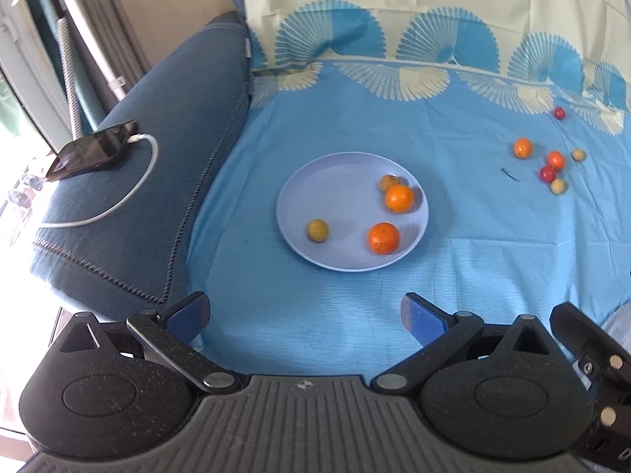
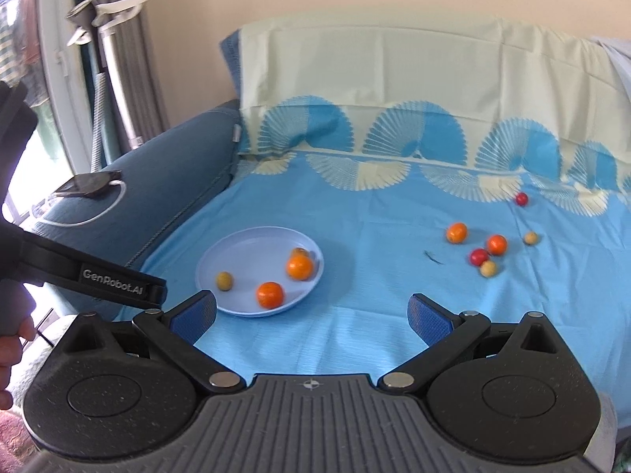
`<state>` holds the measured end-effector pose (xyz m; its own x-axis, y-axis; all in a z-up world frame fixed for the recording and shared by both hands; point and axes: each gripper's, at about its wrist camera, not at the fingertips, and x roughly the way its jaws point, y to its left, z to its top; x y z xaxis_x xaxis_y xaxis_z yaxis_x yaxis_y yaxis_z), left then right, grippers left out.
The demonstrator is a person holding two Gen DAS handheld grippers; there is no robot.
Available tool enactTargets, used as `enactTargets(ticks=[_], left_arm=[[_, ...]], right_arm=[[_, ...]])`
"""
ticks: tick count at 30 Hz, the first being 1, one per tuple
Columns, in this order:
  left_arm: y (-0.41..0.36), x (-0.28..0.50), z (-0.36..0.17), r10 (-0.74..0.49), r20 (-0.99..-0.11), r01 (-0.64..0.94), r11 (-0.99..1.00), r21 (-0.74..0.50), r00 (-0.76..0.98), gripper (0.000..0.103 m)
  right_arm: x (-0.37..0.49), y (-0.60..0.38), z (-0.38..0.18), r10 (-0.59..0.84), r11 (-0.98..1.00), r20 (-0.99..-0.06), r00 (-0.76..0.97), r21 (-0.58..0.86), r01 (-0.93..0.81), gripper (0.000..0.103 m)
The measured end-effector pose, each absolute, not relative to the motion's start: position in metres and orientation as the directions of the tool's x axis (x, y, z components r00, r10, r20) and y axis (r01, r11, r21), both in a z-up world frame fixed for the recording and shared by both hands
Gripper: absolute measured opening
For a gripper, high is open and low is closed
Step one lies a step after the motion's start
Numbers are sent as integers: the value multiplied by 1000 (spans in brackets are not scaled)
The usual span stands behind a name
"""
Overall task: Organize fruits
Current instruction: 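Move both tools toward the fruits scattered on the sheet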
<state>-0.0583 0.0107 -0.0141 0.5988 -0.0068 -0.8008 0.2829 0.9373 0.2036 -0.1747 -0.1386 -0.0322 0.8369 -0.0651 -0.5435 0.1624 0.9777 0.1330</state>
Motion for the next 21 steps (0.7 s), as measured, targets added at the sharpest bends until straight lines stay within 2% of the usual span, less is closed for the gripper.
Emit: enactTargets(ticks=[8, 15, 21], left_arm=[[-37, -39, -33, -13, -835, 354, 909, 219, 550, 103], [-98, -4, -50, -27, -848, 411, 883, 228, 530, 103], [-172, 34, -68, -76, -846, 485, 844, 227, 528, 103]], right_arm=[[-169, -187, -51, -137, 946, -571, 810, 167, 278, 102], [-155, -250, -72, -316, 885, -568, 760, 111, 452, 102], [-128, -310, -103, -406, 827, -587, 701, 91, 555, 102]])
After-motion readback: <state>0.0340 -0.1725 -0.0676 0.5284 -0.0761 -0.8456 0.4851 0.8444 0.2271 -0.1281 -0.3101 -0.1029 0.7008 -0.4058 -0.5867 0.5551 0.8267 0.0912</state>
